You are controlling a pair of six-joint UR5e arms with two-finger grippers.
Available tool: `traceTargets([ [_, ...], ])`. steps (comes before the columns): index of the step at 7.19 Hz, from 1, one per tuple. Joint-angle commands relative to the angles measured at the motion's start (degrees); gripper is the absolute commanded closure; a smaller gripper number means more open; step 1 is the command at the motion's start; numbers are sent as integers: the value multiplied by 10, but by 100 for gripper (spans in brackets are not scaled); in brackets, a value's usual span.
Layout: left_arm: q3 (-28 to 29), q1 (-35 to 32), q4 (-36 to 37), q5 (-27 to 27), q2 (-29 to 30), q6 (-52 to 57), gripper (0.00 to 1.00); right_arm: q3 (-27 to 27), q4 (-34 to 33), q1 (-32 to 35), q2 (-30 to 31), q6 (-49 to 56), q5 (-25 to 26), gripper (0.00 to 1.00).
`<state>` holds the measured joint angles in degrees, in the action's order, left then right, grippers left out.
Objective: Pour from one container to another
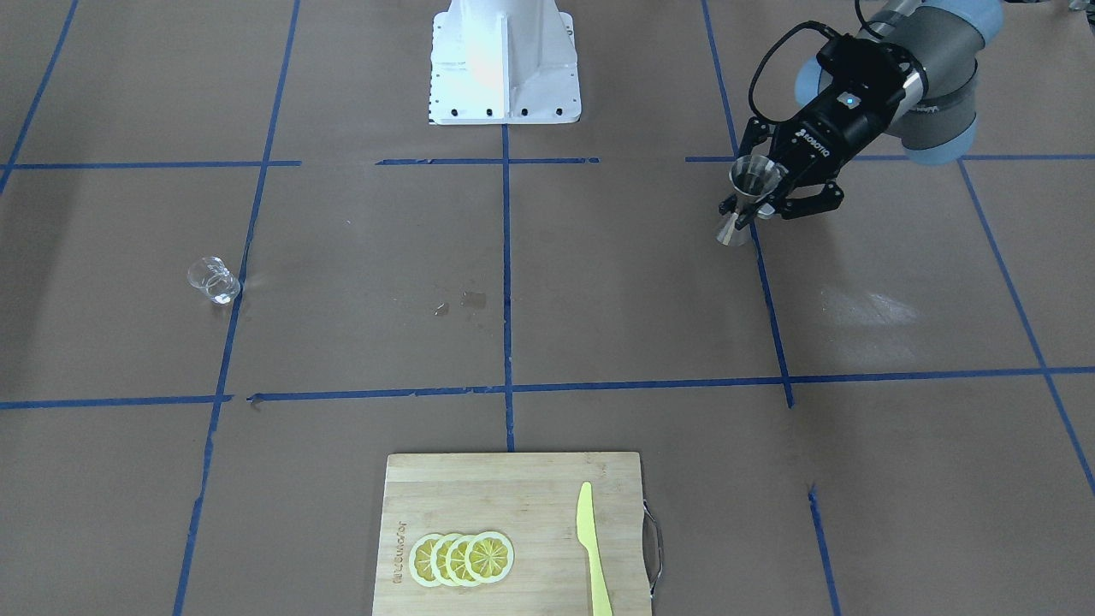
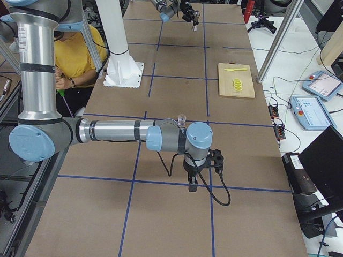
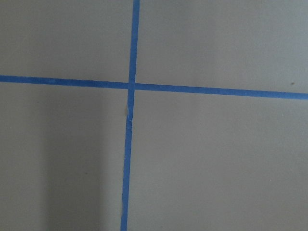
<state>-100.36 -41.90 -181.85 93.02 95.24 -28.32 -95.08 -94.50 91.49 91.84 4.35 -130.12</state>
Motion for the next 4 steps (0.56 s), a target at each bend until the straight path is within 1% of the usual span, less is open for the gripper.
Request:
traceTargets([
  [1,-3,9,-9,-166,-23,-74,100,-2,0,0,3,0,0,0],
  [2,-4,11,-9,-206,-40,-96,100,-3,0,0,3,-1,0,0],
  [3,-4,19,-8,-273,-52,-99,100,-2,0,0,3,-1,0,0],
  [4,-4,43,-4,-346,-59,-100,100,-3,0,0,2,-1,0,0],
])
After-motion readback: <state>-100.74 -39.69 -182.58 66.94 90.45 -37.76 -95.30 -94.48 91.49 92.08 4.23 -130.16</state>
